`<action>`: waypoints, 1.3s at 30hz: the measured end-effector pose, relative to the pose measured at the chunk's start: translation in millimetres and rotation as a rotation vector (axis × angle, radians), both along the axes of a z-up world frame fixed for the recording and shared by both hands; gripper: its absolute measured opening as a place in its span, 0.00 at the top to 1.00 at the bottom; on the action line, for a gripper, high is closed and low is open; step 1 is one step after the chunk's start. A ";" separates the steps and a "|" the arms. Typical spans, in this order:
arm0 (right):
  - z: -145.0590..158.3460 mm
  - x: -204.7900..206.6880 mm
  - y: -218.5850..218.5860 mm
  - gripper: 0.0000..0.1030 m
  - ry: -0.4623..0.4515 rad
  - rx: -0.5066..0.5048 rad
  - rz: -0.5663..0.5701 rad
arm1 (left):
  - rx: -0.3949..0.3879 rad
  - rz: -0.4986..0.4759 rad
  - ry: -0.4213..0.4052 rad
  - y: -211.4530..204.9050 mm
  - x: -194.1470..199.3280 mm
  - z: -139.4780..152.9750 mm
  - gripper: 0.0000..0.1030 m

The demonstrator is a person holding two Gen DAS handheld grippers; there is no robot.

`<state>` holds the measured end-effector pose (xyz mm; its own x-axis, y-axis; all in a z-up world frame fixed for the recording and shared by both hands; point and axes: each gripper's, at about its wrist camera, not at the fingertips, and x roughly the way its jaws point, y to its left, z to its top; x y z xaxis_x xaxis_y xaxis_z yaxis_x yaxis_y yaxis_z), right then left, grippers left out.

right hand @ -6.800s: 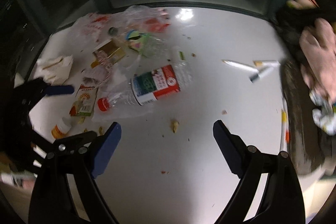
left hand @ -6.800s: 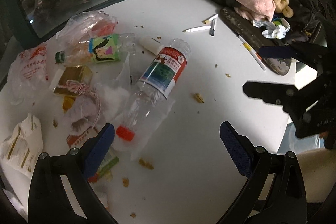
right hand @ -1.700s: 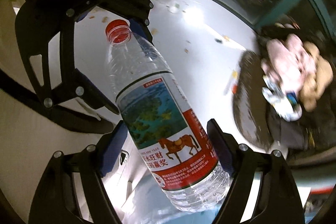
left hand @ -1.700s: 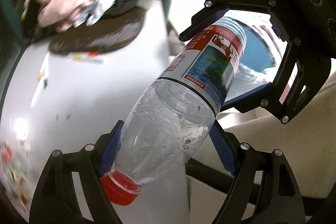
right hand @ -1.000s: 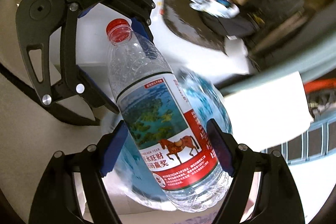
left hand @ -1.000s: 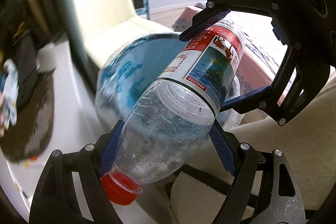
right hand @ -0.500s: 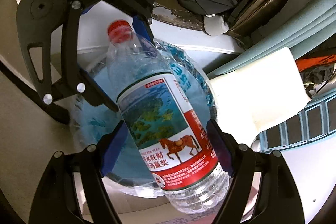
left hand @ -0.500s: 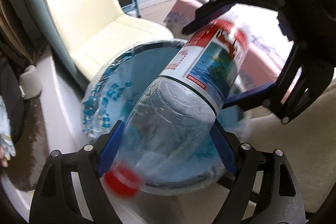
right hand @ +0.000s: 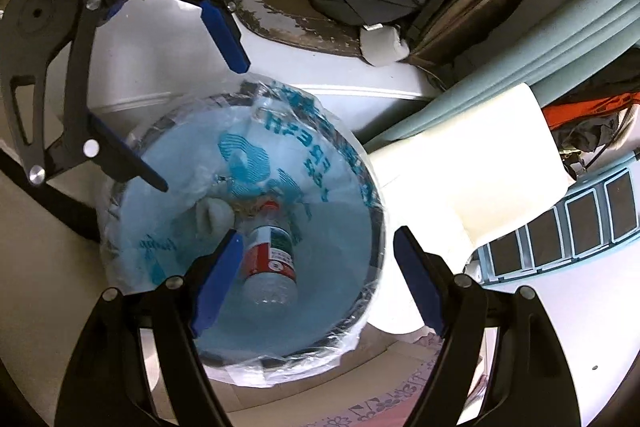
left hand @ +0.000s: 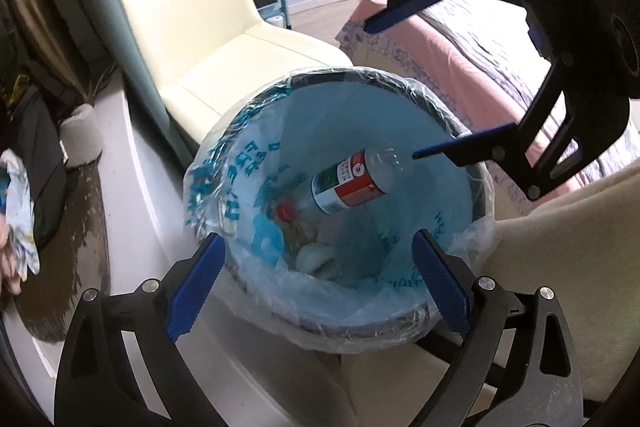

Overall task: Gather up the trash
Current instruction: 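Open the left tool to drop the water bottle into the bin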

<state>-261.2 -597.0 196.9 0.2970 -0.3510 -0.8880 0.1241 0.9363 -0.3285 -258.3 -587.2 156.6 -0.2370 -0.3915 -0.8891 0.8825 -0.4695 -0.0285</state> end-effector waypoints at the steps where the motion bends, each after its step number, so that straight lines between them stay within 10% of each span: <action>1: 0.2 1.0 2.2 0.28 -0.001 0.000 0.006 | -0.004 0.007 0.004 2.5 2.3 1.5 0.11; 18: 7.8 59.4 54.4 0.28 -0.031 0.050 0.140 | -0.024 0.230 0.013 68.3 65.2 8.4 0.11; 39: 9.0 189.2 139.0 0.28 -0.076 0.186 0.197 | -0.079 0.784 -0.004 191.7 172.5 7.0 0.11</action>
